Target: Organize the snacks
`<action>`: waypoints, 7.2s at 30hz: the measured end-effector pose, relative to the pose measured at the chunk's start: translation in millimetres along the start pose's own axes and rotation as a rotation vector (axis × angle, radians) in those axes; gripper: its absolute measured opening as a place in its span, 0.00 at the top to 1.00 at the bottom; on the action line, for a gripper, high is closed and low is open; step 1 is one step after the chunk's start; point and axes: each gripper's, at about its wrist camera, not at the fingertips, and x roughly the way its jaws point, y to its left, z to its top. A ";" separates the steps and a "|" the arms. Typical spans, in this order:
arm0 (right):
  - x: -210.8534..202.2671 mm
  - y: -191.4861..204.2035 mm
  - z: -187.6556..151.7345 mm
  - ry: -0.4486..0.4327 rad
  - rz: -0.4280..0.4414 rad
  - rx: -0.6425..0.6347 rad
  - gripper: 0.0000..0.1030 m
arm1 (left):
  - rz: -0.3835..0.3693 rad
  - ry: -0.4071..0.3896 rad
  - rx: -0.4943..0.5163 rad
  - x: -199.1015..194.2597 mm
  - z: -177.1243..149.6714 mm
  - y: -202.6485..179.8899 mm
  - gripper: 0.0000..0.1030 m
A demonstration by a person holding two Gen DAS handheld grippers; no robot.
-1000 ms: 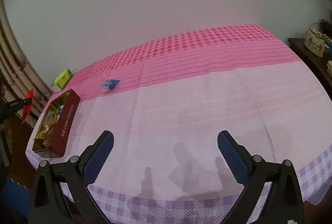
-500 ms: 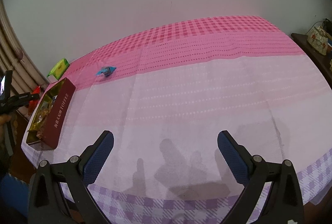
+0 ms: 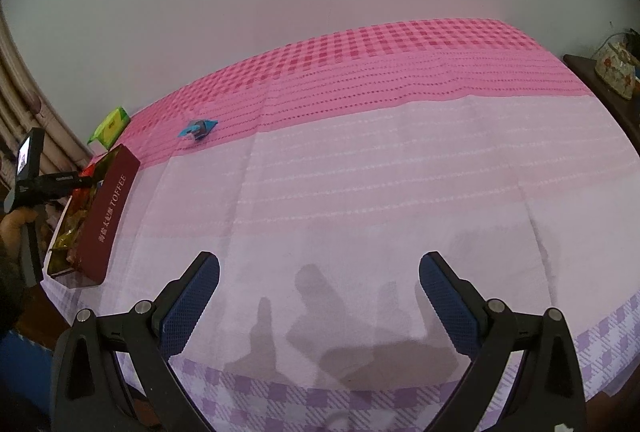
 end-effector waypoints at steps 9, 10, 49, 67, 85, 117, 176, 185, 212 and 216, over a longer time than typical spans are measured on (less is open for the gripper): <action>0.0 -0.2 0.1 0.002 -0.002 -0.003 0.03 | 0.003 0.023 -0.002 12.2 -3.0 -3.2 0.55; 0.6 0.0 -0.3 0.003 -0.003 -0.003 0.03 | 0.003 0.024 -0.001 13.1 -3.3 -3.4 0.55; 184.1 178.6 123.4 0.101 -0.102 -0.302 0.04 | -0.201 -0.254 -0.397 -157.5 -185.1 152.7 0.31; 197.7 199.1 116.6 0.098 -0.088 -0.444 0.77 | -0.231 -0.196 -0.362 -148.3 -189.0 142.8 0.31; 237.4 200.0 156.0 0.068 0.007 -0.538 0.73 | -0.242 -0.114 -0.294 -126.0 -184.7 127.3 0.31; 28.2 255.6 125.5 -0.161 -0.082 -0.552 0.75 | -0.219 -0.180 -0.273 -152.2 -189.6 119.4 0.31; 93.7 375.3 -35.5 0.193 0.197 -0.644 0.74 | -0.222 -0.154 -0.287 -145.3 -188.6 122.7 0.31; 94.6 361.7 -36.3 0.197 0.213 -0.580 0.46 | -0.216 -0.152 -0.264 -145.6 -188.5 119.0 0.31; -31.6 289.1 -38.3 -0.171 -0.047 -0.537 0.02 | 0.046 -0.341 -0.104 -176.4 -193.0 67.2 0.19; -46.1 285.7 -40.1 -0.196 -0.060 -0.544 0.02 | -0.011 -0.368 -0.124 -182.5 -196.3 66.0 0.19</action>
